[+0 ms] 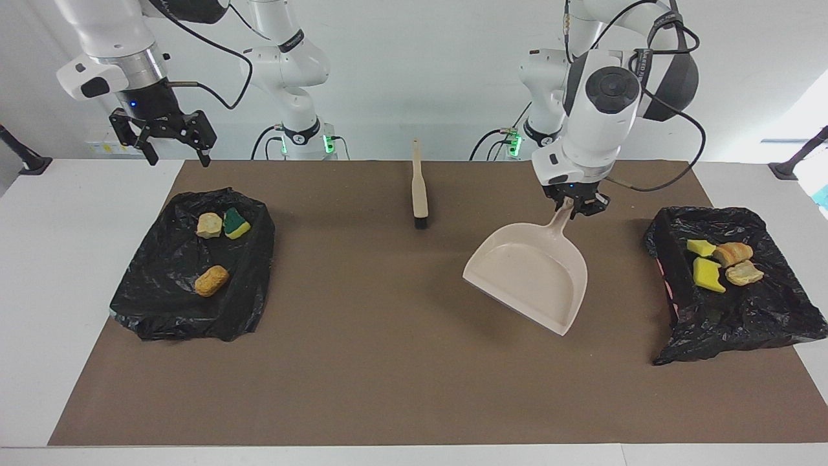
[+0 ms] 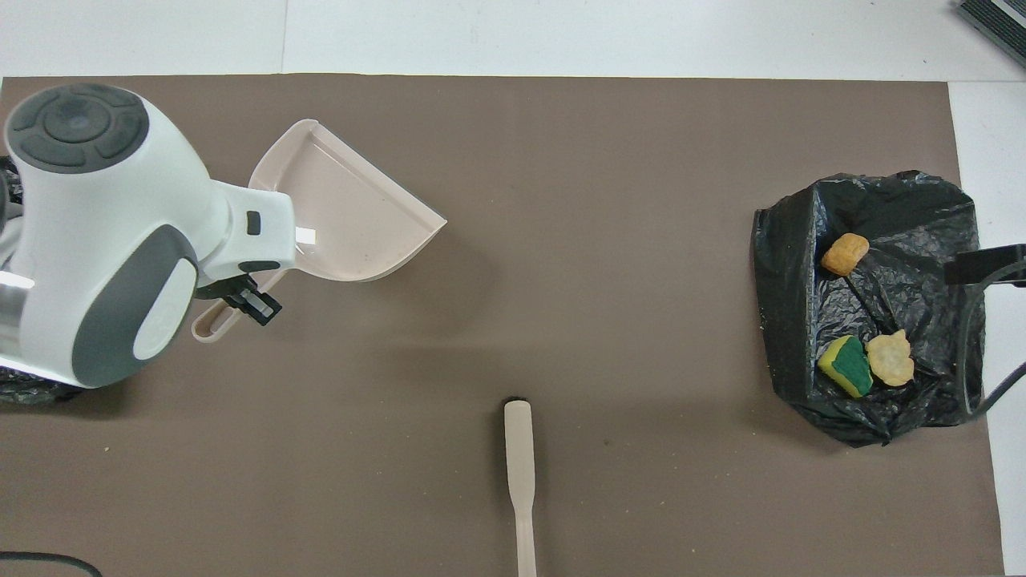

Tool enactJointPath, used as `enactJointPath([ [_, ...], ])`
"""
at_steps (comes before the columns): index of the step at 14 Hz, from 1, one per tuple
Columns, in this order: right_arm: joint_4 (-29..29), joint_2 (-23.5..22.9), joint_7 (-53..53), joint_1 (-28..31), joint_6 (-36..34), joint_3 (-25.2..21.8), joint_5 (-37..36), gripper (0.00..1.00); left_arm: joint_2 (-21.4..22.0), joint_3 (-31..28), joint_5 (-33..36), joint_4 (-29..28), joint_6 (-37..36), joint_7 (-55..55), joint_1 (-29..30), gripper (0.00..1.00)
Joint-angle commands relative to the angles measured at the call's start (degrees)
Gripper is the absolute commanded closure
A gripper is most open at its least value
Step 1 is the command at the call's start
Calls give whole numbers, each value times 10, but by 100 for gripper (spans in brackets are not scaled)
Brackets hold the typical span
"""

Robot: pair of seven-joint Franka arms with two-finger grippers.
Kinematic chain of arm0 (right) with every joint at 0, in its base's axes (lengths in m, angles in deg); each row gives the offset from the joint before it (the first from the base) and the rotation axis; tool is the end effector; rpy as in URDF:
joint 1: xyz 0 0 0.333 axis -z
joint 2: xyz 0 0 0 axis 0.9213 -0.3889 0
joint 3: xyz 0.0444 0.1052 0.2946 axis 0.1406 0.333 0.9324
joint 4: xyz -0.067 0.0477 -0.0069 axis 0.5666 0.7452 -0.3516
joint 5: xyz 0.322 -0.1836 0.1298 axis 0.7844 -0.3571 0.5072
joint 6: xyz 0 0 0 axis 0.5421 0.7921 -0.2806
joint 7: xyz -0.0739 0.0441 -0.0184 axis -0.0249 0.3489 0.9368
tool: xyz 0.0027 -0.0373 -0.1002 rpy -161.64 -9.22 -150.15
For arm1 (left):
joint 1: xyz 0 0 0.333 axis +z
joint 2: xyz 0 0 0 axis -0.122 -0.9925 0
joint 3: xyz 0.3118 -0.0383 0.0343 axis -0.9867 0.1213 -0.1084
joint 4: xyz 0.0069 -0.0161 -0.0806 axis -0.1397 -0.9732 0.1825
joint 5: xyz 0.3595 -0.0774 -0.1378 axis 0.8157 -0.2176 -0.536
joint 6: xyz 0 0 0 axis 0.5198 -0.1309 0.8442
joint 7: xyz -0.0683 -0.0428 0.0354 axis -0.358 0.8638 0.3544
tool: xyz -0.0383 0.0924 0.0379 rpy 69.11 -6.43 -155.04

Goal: Sweep and dump trash in bin
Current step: 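Carry the empty dustpan to the table center with the left gripper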

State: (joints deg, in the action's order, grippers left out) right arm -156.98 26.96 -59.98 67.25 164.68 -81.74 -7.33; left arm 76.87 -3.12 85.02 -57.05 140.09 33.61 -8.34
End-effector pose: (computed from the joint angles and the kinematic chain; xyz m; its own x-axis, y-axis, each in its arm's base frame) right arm 0.5270 -0.0555 0.6469 0.9960 -0.0209 0.0868 -0.0242 -0.9990 0.0363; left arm 0.5392 -0.2092 0.5078 0.7647 -0.6080 -0.2133 -0.6302 -0.7747 -0.0509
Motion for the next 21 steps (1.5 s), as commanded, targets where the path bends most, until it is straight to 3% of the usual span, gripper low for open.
enactJointPath([
  [1, 7, -3, -4, 5, -12, 0, 9, 0, -45, -11, -11, 10, 9, -101, -57, 100],
  [4, 7, -2, -5, -10, -13, -16, 9, 0, -78, -11, -36, 14, 50, -184, -84, 100],
  [7, 8, -4, -8, -24, -12, -31, 8, 0, -134, -11, -46, 62, 58, -255, -115, 100],
  [16, 18, 0, -3, -23, -27, -23, 12, 0, -153, -11, -97, 72, 161, -411, -170, 100],
  [21, 20, 2, -8, -24, -60, -22, 38, 0, -207, -12, -90, 71, 201, -474, -209, 100],
])
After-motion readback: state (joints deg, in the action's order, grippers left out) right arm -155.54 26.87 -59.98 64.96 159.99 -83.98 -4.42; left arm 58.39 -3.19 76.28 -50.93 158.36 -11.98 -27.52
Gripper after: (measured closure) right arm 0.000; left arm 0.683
